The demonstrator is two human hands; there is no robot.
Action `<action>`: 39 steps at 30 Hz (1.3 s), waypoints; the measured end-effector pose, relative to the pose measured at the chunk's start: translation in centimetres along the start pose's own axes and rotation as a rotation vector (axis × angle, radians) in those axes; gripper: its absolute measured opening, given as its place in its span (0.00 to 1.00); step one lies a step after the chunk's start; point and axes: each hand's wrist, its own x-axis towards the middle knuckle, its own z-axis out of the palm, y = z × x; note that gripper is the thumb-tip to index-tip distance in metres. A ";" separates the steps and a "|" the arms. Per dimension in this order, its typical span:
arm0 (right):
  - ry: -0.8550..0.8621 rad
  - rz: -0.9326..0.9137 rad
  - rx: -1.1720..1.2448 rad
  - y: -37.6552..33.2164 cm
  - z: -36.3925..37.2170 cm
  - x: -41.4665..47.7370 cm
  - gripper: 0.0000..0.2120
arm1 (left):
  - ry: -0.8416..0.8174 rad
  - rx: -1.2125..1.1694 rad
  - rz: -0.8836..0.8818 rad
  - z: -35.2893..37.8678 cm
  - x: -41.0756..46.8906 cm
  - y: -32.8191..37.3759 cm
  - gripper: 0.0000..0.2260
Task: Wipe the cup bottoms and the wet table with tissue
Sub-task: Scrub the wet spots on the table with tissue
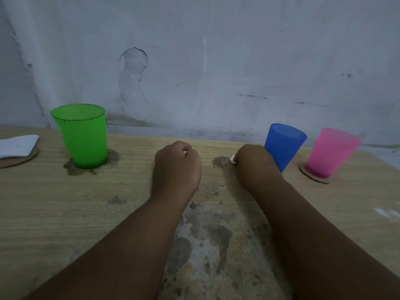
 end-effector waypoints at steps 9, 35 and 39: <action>0.064 -0.069 0.020 -1.2 0.6 -0.1 0.15 | 0.003 -0.002 -0.022 -0.1 -0.4 0.5 0.22; 0.065 -0.222 0.249 -1.2 0.5 -0.9 0.16 | 0.009 -0.018 -0.051 0.2 -0.4 0.3 0.22; 0.123 -0.072 0.361 0.4 0.8 -1.1 0.17 | -0.002 -0.007 -0.037 0.2 -0.4 0.3 0.21</action>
